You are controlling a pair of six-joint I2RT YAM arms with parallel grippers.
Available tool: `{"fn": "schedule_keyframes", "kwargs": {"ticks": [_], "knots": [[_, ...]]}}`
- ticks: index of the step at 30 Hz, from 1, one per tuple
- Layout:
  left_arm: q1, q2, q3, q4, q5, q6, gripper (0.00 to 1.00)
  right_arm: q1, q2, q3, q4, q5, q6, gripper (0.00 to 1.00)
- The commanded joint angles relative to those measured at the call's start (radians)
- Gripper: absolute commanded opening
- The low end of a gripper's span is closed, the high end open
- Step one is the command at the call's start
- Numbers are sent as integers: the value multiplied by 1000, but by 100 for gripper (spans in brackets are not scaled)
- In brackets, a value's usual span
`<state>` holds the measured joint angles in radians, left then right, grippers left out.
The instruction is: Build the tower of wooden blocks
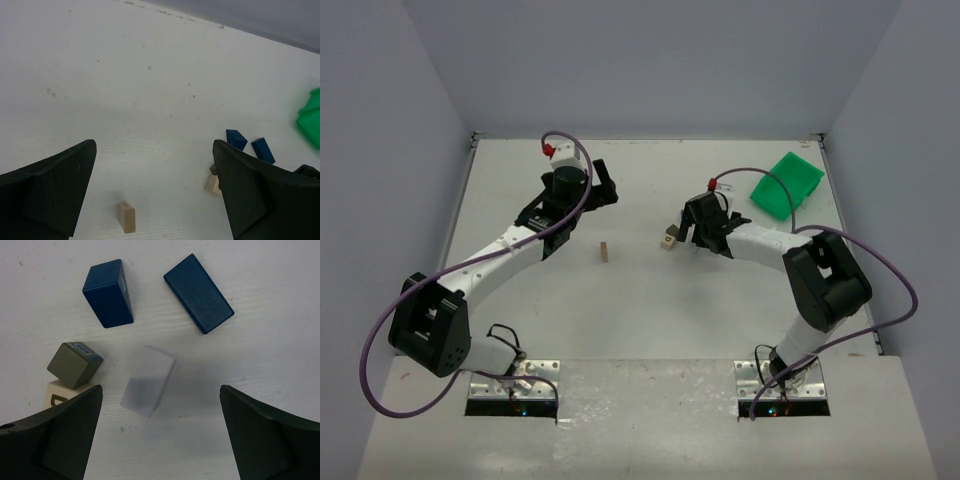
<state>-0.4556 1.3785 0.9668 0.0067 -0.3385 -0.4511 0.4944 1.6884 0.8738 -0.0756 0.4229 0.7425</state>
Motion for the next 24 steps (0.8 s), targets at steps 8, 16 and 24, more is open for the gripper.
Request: {"fn": "schedule_keyframes", "kwargs": {"ticks": [8, 16, 24], "knots": [[7, -39, -27, 81, 34, 21, 100, 57, 138, 119, -92, 101, 12, 89], [9, -44, -29, 79, 64, 24, 100, 60, 56, -24, 53, 56, -103, 28], [9, -42, -25, 88, 395, 108, 100, 61, -108, -197, 347, -120, -433, 9]]}}
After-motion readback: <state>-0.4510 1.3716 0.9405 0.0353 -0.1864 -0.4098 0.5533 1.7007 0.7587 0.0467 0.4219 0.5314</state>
